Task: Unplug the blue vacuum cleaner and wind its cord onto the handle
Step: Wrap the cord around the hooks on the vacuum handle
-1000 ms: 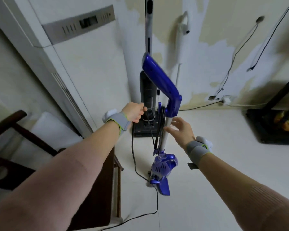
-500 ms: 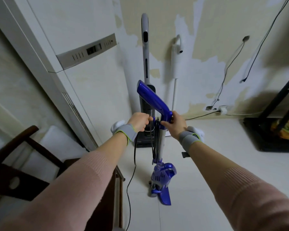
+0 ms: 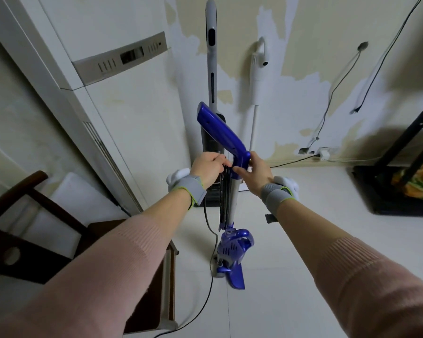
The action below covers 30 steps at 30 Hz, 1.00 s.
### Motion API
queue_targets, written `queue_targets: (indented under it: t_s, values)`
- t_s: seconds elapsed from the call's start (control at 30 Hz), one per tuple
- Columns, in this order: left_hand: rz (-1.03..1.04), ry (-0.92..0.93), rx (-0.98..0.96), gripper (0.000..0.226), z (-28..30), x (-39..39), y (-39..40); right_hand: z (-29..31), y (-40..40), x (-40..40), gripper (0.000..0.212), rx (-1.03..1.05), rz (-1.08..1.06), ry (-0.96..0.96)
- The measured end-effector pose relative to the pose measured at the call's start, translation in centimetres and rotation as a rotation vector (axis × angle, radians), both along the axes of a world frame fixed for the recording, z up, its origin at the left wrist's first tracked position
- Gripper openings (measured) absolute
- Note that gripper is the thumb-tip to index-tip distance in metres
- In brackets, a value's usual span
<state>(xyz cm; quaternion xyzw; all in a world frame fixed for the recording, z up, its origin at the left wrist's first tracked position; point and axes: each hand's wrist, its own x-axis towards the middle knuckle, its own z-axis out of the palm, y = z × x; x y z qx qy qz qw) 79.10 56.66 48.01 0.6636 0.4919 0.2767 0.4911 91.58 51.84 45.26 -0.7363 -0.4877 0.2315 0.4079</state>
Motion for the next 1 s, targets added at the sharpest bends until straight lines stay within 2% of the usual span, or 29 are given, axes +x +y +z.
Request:
queue_targets:
  t_s: [0.1, 0.23, 0.37, 0.5, 0.63, 0.77, 0.9, 1.0]
  values:
    - [-0.058, 0.065, 0.074, 0.033, 0.1, 0.2, 0.3, -0.1, 0.0, 0.1, 0.033, 0.011, -0.006, 0.004]
    - [-0.096, 0.06, 0.131, 0.032, -1.8, -1.2, -0.6, -0.1, 0.0, 0.3, 0.034, 0.006, 0.022, -0.004]
    - [-0.107, -0.044, 0.027, 0.033, -2.5, -2.1, -1.8, -0.1, -0.1, -0.2, 0.034, 0.013, 0.022, -0.005]
    - [-0.053, -0.193, -0.176, 0.033, -4.4, -3.0, -3.6, -0.2, 0.0, -0.4, 0.031, 0.027, 0.038, 0.001]
    - [-0.004, -0.326, -0.394, 0.038, -9.2, -4.3, -5.9, -1.2, -0.4, -0.5, 0.031, 0.044, 0.024, 0.057]
    - [0.067, -0.287, -0.467, 0.04, -16.1, -5.5, -7.4, -4.5, -0.6, -0.7, 0.035, 0.06, 0.029, 0.166]
    - [0.126, -0.213, -0.537, 0.048, -22.5, -6.6, -7.8, -9.3, -1.4, -0.8, 0.03, 0.001, 0.073, 0.273]
    - [0.201, -0.338, -0.643, 0.043, -26.4, -7.0, -8.0, -14.1, -2.8, -0.3, 0.038, -0.101, 0.112, 0.295]
